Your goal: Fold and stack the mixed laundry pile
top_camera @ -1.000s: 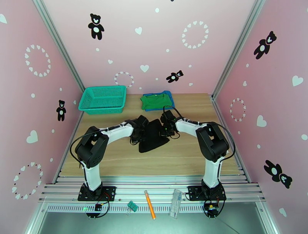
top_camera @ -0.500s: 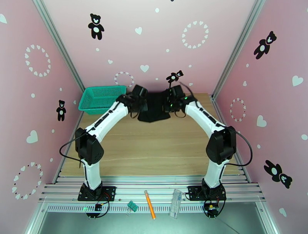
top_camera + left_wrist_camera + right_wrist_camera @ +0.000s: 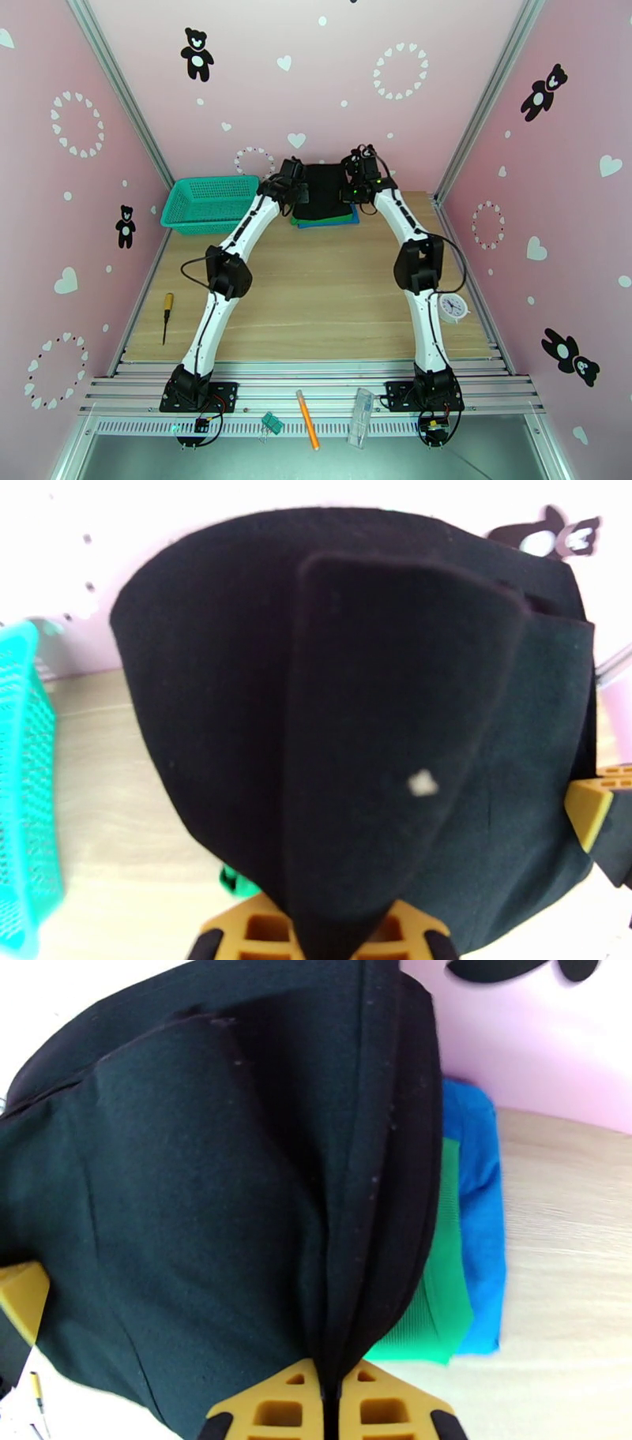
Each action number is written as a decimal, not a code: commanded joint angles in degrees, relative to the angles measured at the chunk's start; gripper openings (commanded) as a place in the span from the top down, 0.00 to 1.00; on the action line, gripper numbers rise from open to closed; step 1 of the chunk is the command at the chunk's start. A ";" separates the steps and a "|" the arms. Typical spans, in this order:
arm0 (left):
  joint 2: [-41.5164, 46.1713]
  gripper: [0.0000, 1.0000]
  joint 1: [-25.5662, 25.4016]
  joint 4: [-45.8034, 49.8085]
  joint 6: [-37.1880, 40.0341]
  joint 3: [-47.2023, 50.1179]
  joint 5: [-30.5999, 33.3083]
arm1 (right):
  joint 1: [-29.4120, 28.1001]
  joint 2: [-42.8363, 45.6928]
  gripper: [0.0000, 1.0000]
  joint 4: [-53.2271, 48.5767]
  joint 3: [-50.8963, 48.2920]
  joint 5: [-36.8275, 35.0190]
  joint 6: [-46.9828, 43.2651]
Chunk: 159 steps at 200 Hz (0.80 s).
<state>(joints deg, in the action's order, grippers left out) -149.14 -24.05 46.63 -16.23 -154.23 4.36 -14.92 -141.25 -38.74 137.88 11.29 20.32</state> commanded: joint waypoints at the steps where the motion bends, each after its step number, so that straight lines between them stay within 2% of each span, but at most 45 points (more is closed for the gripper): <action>1: -0.93 1.00 1.89 -8.22 1.52 -1.55 0.00 | 0.59 -1.86 1.00 3.29 3.68 -2.93 -0.64; 51: -4.42 1.00 2.16 -13.50 2.46 -2.04 0.53 | 1.30 -7.45 1.00 5.19 7.07 -3.05 1.21; 110: -8.73 1.00 4.08 -13.36 0.62 -3.00 -2.05 | 1.79 -13.38 1.00 6.68 8.55 -3.29 3.61; 114: -9.02 0.95 4.12 -13.55 0.51 -2.94 -2.13 | 1.77 -13.65 1.00 6.81 8.55 -3.42 3.75; 127: -9.76 0.67 4.20 -14.06 0.16 -3.02 -2.64 | 1.77 -14.37 1.00 7.40 8.63 -3.85 4.01; 133: -10.14 0.50 4.32 -14.26 -0.03 -3.21 -2.93 | 1.76 -14.66 1.00 7.68 8.63 -4.27 4.16; 139: -10.44 0.35 4.30 -14.41 -0.13 -3.42 -3.03 | 1.83 -14.74 0.95 7.97 8.63 -4.51 4.22; 151: -10.86 0.17 4.38 -14.62 -0.23 -3.78 -2.94 | 1.90 -14.93 0.83 8.45 8.63 -4.82 4.60; 159: -10.91 0.09 4.45 -14.88 -0.23 -4.11 -2.74 | 1.98 -14.93 0.75 8.72 8.65 -4.94 4.75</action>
<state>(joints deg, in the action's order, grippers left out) -159.28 -20.82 33.78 -15.68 -155.68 1.30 -13.89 -154.65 -30.85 144.97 8.91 24.18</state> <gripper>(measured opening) 0.766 0.164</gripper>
